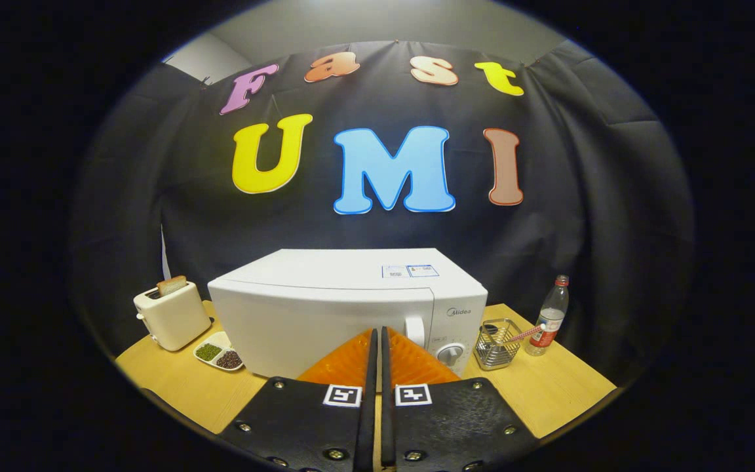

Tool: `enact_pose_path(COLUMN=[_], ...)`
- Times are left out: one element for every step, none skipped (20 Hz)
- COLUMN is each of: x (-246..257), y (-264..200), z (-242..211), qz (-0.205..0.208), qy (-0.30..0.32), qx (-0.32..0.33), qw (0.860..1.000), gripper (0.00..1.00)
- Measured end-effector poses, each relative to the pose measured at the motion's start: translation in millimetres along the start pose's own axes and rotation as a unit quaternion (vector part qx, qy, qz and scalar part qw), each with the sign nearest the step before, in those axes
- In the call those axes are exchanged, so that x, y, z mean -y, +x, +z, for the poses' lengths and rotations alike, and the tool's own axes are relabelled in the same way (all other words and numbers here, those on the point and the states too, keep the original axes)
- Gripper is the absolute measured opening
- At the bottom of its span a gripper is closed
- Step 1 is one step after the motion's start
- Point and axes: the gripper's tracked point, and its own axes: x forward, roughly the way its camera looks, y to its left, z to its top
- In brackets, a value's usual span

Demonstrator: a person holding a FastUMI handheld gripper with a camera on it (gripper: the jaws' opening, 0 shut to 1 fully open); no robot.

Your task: Open the microwave, put the food inside, and close the microwave door.

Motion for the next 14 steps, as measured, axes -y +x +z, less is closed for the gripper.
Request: enact_pose_path(x=[1,1,1,1,0,0,-1,-1,-1,-3,-5,-6,-7,-9], y=[-12,-23,-34,-47,-58,-69,-80,-91,-104,-116,-127,-140,-151,-162], z=[3,5,8,10,13,15,18,19,20,19,18,18,18,16], qz=[-0.003,-0.005,-0.008,-0.009,-0.010,-0.010,-0.010,-0.011,-0.011,-0.009,-0.009,-0.010,-0.010,-0.009], qy=[0.001,0.002,0.003,0.005,0.006,0.005,0.004,0.004,0.004,0.007,0.007,0.005,0.003,0.002], qx=[0.004,0.009,0.012,0.016,0.021,0.025,0.030,0.035,0.039,0.039,0.042,0.045,0.047,0.048], qw=[1.000,1.000,1.000,1.000,1.000,1.000,0.999,0.999,0.999,0.999,0.999,0.999,0.999,0.999], gripper=[0.05,0.05,0.05,0.05,0.05,0.04,0.04,0.05,0.05,0.04,0.04,0.05,0.05,0.05])
